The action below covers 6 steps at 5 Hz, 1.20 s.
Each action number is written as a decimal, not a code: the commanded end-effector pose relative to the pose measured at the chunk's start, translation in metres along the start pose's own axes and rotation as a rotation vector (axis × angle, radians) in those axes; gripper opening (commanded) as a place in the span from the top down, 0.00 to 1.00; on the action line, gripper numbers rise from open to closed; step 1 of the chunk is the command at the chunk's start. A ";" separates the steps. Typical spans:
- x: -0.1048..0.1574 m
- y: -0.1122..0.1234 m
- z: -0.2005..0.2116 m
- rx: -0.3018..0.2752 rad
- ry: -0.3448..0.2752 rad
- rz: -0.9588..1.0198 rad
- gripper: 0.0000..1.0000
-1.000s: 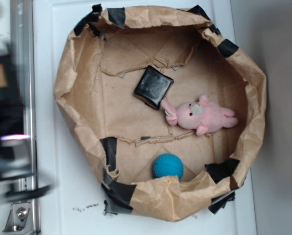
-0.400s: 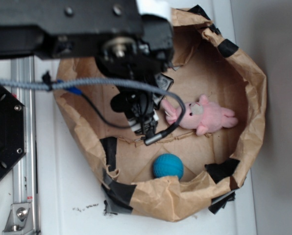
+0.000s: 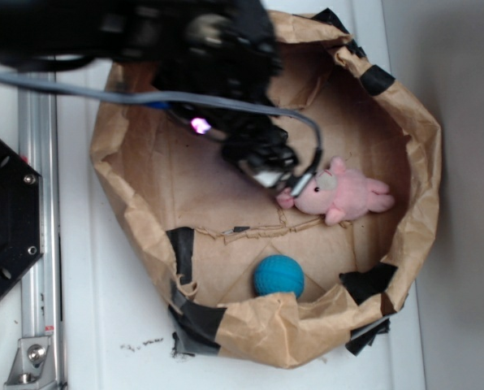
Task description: Grab the black box.
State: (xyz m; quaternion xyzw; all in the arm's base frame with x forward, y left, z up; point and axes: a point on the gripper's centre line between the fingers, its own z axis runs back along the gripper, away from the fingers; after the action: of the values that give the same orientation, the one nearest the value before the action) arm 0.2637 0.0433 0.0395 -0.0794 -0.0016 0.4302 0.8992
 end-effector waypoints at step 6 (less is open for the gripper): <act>-0.020 0.024 0.000 0.073 -0.092 -0.005 0.00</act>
State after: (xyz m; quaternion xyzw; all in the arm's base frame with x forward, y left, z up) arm 0.2276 0.0368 0.0292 -0.0192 -0.0048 0.4236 0.9056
